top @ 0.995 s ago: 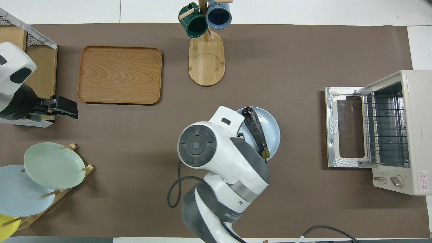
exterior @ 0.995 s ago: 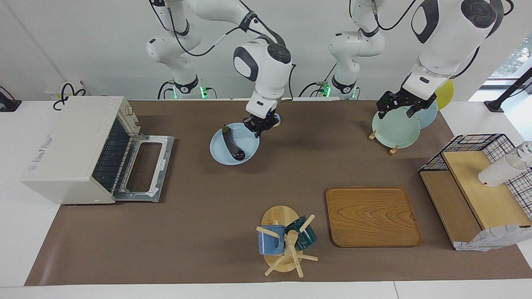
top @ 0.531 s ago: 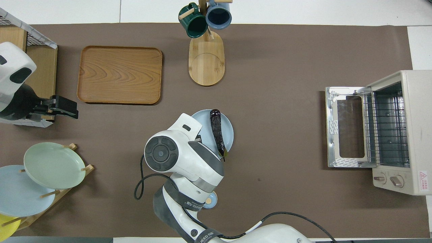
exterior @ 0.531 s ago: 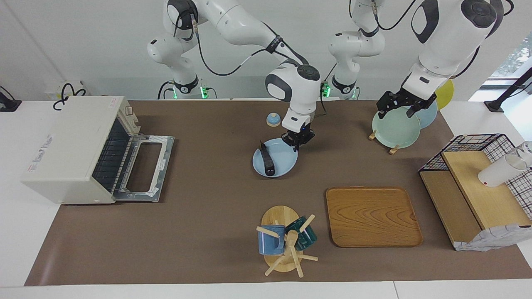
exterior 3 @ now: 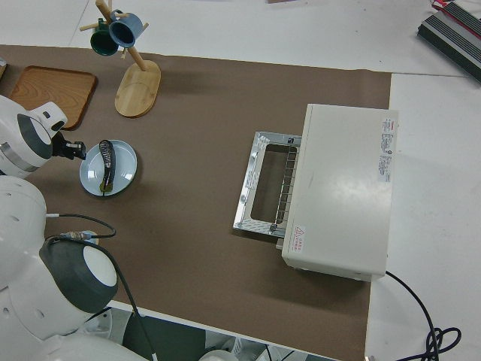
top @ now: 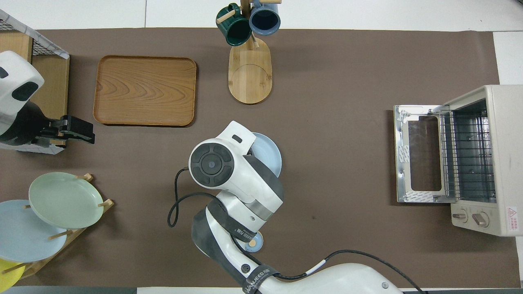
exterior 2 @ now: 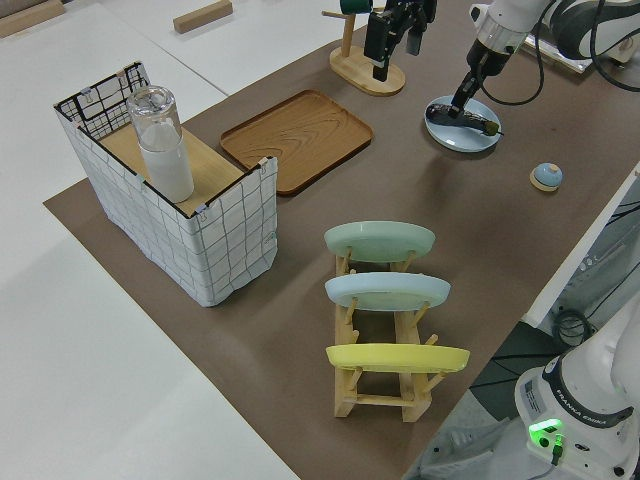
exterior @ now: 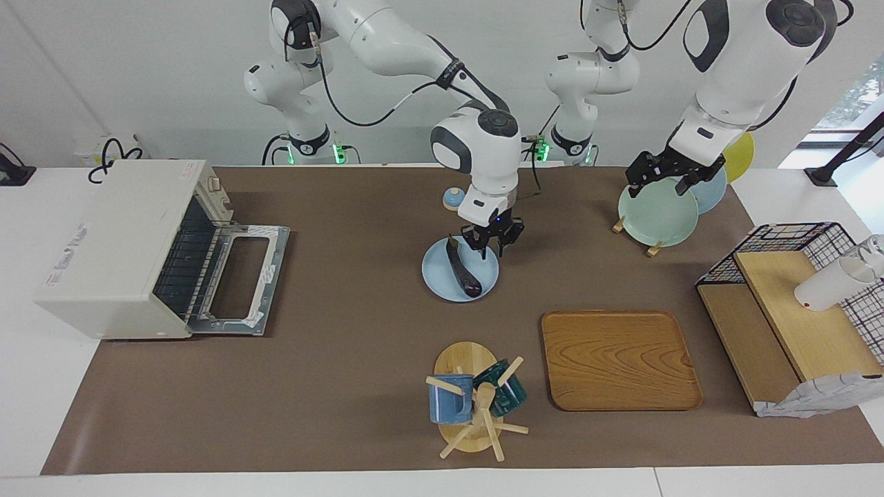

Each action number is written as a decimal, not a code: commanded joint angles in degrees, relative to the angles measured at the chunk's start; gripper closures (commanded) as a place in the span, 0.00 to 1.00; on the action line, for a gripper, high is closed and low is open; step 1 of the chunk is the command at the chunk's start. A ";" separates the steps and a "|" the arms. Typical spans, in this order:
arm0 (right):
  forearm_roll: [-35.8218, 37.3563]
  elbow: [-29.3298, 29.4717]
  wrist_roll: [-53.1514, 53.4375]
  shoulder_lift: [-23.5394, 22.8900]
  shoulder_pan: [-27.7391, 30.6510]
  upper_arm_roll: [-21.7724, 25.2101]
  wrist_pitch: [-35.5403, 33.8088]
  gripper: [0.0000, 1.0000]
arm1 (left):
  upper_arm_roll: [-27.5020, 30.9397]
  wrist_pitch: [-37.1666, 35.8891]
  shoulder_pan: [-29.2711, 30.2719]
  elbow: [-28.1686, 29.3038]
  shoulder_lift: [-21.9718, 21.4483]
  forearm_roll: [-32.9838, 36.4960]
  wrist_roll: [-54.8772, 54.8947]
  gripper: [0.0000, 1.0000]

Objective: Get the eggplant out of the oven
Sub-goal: 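Lower the blue plate onto the table center and open the right gripper, then withdraw the right gripper toward the oven while the left gripper reaches the eggplant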

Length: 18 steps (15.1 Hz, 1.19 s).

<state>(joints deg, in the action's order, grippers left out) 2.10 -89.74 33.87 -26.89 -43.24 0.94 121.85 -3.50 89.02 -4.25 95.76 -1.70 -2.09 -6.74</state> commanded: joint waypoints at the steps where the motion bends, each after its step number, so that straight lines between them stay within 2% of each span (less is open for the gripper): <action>1: -0.34 -0.78 -10.71 4.38 7.61 -0.41 -6.25 0.72 | -0.46 -0.77 0.73 0.75 -0.94 0.42 0.06 0.00; 3: -0.34 -4.71 -19.76 8.67 12.54 -0.41 -10.21 1.00 | -0.55 -0.60 0.39 0.92 -0.94 0.42 -0.29 0.00; 6: 1.58 -17.80 -24.45 16.77 19.31 -0.14 -10.41 1.00 | -0.63 -0.25 -0.23 1.10 -1.03 0.42 -1.69 0.00; 7: 4.47 -20.62 -25.86 17.74 21.68 -0.23 -10.23 1.00 | -0.90 0.71 -1.10 1.45 -1.03 0.42 -3.52 0.00; 9: 9.39 -24.50 -26.40 19.33 22.50 -0.23 -9.97 1.00 | -0.99 2.73 -4.52 2.85 -1.20 0.42 -8.44 0.00; 12: 11.00 -33.28 -27.53 21.18 27.75 -0.23 -0.15 1.00 | -1.07 5.98 -11.28 6.18 -1.12 0.33 -16.35 0.00; 16: 14.23 -36.20 -29.90 19.69 31.28 -0.23 4.35 1.00 | -1.07 16.24 -19.55 12.25 0.20 -1.68 -27.42 0.00; 18: 18.01 -36.82 -31.57 18.90 33.73 -0.23 6.99 1.00 | -1.07 22.92 -23.94 15.06 3.26 -1.69 -33.31 0.00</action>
<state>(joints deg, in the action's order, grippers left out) 17.00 -125.11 4.73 -8.19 -12.21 1.49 126.23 -5.54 105.95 -24.47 107.55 -0.20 -3.09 -35.39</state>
